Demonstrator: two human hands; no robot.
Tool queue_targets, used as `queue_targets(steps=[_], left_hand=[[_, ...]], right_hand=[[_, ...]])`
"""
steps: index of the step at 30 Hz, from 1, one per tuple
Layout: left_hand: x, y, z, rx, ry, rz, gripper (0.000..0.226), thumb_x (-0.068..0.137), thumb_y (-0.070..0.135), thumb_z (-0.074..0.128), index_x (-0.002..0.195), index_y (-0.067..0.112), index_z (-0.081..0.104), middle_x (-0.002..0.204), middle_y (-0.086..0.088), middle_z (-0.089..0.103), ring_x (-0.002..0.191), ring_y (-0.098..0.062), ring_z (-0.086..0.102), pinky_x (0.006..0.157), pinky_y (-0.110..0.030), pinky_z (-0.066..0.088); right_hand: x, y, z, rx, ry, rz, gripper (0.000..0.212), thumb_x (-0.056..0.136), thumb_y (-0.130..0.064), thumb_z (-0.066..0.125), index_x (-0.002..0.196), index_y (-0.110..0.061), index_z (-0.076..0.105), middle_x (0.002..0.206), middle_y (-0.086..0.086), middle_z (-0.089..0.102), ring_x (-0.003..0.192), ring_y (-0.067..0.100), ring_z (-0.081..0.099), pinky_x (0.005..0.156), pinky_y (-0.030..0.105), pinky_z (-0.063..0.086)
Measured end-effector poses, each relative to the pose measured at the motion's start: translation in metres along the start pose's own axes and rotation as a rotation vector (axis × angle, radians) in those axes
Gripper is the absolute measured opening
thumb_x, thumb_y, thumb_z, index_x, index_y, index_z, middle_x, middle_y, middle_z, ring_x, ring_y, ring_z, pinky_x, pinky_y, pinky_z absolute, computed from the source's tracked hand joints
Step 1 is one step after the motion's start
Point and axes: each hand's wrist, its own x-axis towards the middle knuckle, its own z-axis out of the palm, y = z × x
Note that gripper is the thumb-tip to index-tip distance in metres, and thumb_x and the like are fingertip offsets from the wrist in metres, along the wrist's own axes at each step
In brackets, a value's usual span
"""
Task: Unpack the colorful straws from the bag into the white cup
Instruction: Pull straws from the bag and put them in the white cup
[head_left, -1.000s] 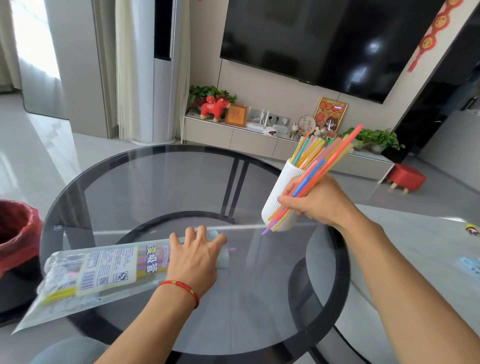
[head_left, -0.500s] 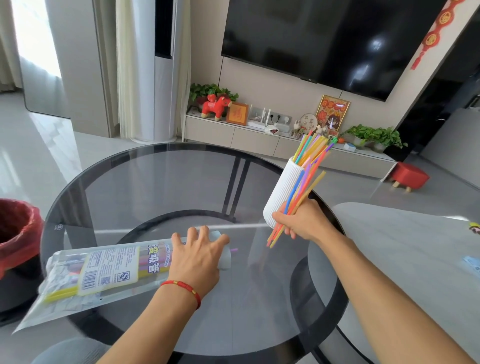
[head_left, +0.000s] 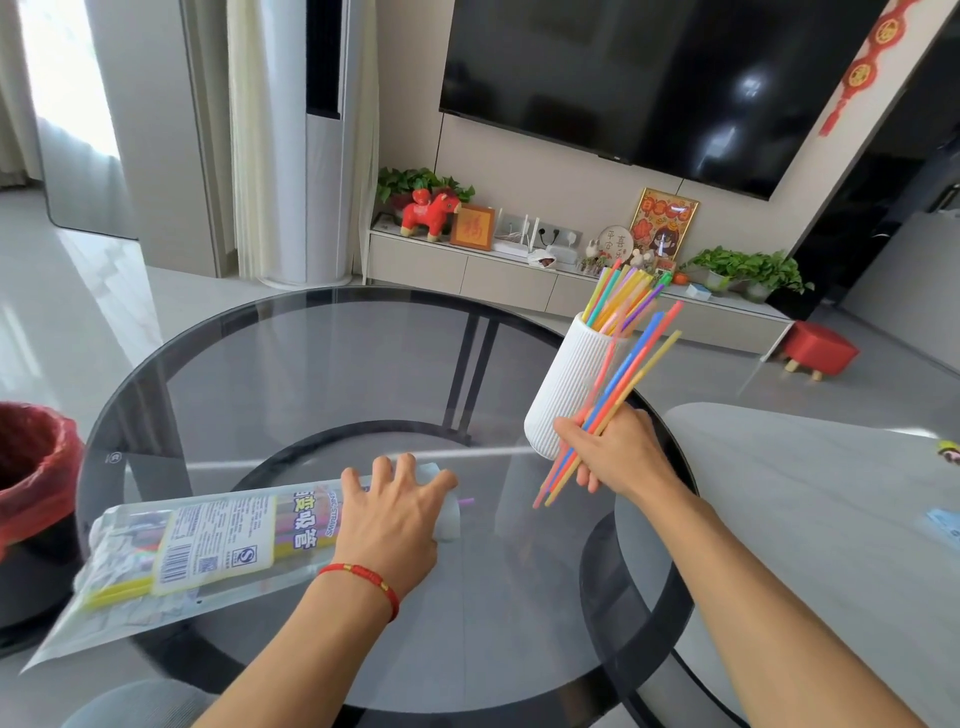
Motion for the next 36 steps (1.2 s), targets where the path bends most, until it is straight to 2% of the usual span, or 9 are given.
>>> queue_targets(steps=[3,7,10,13,20,28,32,36], left_hand=[[0.0,0.001,0.0,-0.006,-0.008,0.001,0.06,0.082,0.025,0.06,0.134,0.042,0.036,0.136,-0.004,0.042,0.123,-0.031,0.04,0.104,-0.054,0.031],[0.0,0.0,0.0,-0.001,-0.012,-0.002,0.061,0.082,0.026,0.061,0.135,0.041,0.035,0.136,-0.005,0.042,0.123,-0.031,0.04,0.104,-0.053,0.031],[0.0,0.0,0.0,-0.001,-0.009,0.0,0.061,0.082,0.026,0.062,0.135,0.041,0.035,0.136,-0.005,0.042,0.123,-0.031,0.04,0.104,-0.053,0.031],[0.0,0.0,0.001,0.003,-0.01,0.0,0.061,0.082,0.026,0.061,0.135,0.042,0.035,0.136,-0.004,0.042,0.124,-0.031,0.039,0.104,-0.053,0.031],[0.0,0.0,0.001,0.005,-0.016,0.005,0.061,0.082,0.027,0.062,0.135,0.041,0.035,0.136,-0.005,0.041,0.124,-0.032,0.039,0.104,-0.053,0.031],[0.001,0.0,0.001,0.004,-0.019,0.008,0.061,0.083,0.028,0.062,0.135,0.041,0.034,0.136,-0.005,0.041,0.124,-0.031,0.039,0.105,-0.053,0.03],[0.0,0.0,0.001,0.006,-0.022,0.01,0.062,0.083,0.028,0.061,0.136,0.041,0.034,0.138,-0.006,0.04,0.126,-0.032,0.038,0.106,-0.054,0.03],[-0.001,0.0,0.0,0.01,-0.029,0.006,0.062,0.083,0.026,0.061,0.136,0.041,0.034,0.139,-0.006,0.04,0.126,-0.032,0.038,0.106,-0.055,0.03]], right_hand=[[-0.002,0.001,-0.003,0.037,0.072,-0.016,0.04,0.101,-0.04,0.066,0.077,-0.008,0.072,0.047,-0.005,0.068,0.037,0.01,0.064,0.048,0.02,0.055],[-0.007,0.004,0.002,0.002,-0.006,-0.027,0.04,0.101,-0.036,0.063,0.073,-0.009,0.074,0.047,-0.002,0.068,0.046,0.016,0.07,0.063,0.032,0.063],[-0.011,0.006,0.005,0.012,-0.046,-0.011,0.037,0.1,-0.04,0.066,0.081,-0.01,0.074,0.049,-0.007,0.069,0.051,0.014,0.072,0.065,0.032,0.063],[-0.014,0.007,0.007,0.013,-0.084,0.001,0.033,0.099,-0.041,0.069,0.089,-0.01,0.074,0.052,-0.003,0.069,0.053,0.014,0.073,0.064,0.029,0.063],[-0.017,0.011,0.012,0.056,-0.091,0.014,0.029,0.098,-0.037,0.071,0.095,-0.008,0.073,0.061,0.001,0.073,0.06,0.016,0.076,0.075,0.037,0.067],[-0.016,0.017,0.014,0.028,-0.098,-0.039,0.033,0.097,-0.04,0.071,0.081,-0.011,0.073,0.054,0.002,0.073,0.049,0.015,0.073,0.067,0.034,0.066],[-0.018,0.022,0.021,0.072,-0.089,0.015,0.033,0.098,-0.042,0.071,0.084,-0.011,0.073,0.058,0.003,0.074,0.051,0.017,0.075,0.066,0.034,0.067],[-0.016,0.023,0.017,0.079,-0.1,0.046,0.029,0.097,-0.04,0.072,0.088,-0.012,0.072,0.059,0.0,0.075,0.052,0.016,0.075,0.062,0.028,0.065]])
